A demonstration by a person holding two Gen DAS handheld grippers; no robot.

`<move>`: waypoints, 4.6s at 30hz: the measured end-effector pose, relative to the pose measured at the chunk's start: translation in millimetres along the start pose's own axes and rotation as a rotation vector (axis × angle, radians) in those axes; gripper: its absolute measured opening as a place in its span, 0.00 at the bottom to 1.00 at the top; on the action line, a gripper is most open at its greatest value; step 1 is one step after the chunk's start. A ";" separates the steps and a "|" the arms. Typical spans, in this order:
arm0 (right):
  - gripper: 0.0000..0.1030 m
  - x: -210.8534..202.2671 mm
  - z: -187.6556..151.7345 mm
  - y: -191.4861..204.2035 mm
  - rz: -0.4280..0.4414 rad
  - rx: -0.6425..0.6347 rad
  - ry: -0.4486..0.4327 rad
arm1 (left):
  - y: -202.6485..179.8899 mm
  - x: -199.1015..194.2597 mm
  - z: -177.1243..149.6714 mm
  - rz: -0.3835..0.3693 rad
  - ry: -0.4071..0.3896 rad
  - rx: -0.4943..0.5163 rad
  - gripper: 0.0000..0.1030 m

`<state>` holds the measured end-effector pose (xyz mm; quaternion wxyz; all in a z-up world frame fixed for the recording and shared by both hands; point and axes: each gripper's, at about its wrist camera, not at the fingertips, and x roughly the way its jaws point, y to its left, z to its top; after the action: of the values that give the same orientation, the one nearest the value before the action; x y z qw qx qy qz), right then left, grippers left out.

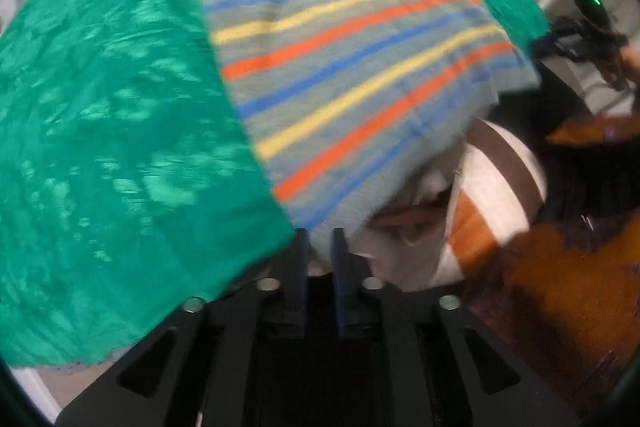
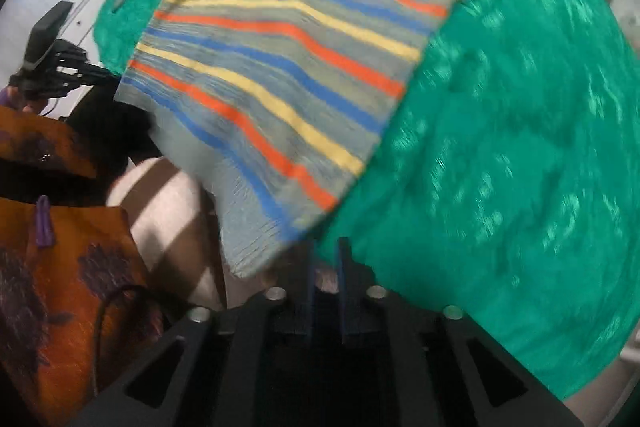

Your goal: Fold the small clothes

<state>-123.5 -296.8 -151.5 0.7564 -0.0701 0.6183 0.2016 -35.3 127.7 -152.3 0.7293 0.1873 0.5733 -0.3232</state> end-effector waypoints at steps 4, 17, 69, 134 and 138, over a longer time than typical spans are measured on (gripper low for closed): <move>0.61 -28.0 13.5 -22.0 -0.035 0.055 -0.065 | 55.4 -27.5 46.4 0.046 -0.158 -0.184 0.72; 0.77 -61.9 255.8 -186.8 -0.022 0.381 -0.381 | 227.0 41.7 280.1 0.038 -0.172 -0.623 0.83; 0.04 -6.1 431.6 -158.5 -0.463 -0.056 -0.323 | 211.7 17.0 347.2 0.378 -0.458 -0.506 0.05; 0.03 -43.4 114.9 -341.2 -0.242 0.830 -0.447 | 53.6 15.5 131.8 0.247 -0.262 -0.713 0.87; 0.23 -54.6 100.1 -346.1 -0.290 0.863 -0.439 | 49.7 18.0 126.9 0.264 -0.252 -0.696 0.87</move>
<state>94.5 -587.7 -125.8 0.8489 0.2079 0.4555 -0.1695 92.0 77.2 -139.7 0.8491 -0.0403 0.5256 -0.0336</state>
